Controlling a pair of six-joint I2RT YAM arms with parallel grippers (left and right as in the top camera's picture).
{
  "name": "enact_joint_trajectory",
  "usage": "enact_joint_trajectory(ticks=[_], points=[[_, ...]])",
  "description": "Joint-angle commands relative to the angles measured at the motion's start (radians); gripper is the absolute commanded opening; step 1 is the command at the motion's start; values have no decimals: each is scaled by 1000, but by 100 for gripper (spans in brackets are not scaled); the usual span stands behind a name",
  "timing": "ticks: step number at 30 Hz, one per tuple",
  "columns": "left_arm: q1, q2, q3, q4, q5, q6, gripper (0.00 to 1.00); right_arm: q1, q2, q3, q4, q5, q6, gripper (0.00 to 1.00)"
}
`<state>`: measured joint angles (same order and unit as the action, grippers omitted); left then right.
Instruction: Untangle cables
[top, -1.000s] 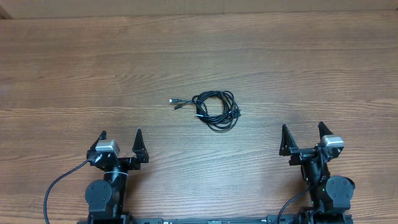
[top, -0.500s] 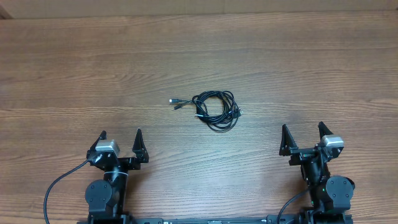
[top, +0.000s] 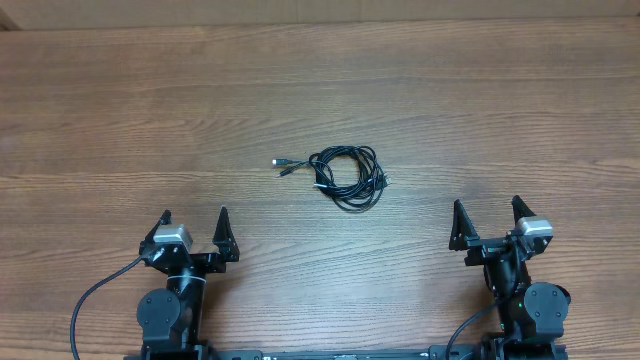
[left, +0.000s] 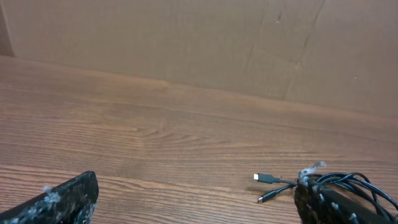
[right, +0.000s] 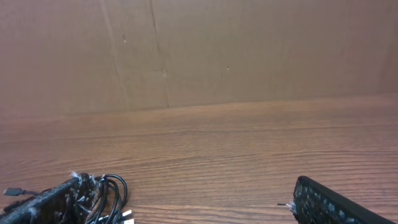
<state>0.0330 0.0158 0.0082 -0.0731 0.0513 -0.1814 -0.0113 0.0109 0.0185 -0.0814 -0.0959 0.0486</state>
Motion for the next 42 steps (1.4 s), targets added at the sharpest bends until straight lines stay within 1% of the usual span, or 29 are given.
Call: enact_joint_trajectory(ticks=[1, 23, 25, 28, 32, 36, 38, 42], points=[[-1, -10, -3, -2, -3, -10, 100, 5, -8, -10, 4, 13, 3, 100], [-1, -10, -3, 11, 3, -11, 100, 5, -8, -10, 5, 13, 4, 100], [-1, -10, -3, 45, 33, -11, 100, 5, -8, -10, 13, -18, 4, 100], [-1, -10, 14, 102, 130, -10, 100, 5, -8, -8, 48, -93, 4, 100], [-1, -10, 100, 107, 221, -10, 100, 5, -8, 44, 45, -192, 4, 100], [-1, -10, 241, 86, 294, -5, 100, 5, -8, 133, 27, -267, 4, 100], [-1, -10, 319, 51, 311, -5, 100, 5, -8, 197, -11, -289, 4, 100], [-1, -10, 500, -83, 325, 12, 100, 5, -8, 352, -137, -310, 3, 100]])
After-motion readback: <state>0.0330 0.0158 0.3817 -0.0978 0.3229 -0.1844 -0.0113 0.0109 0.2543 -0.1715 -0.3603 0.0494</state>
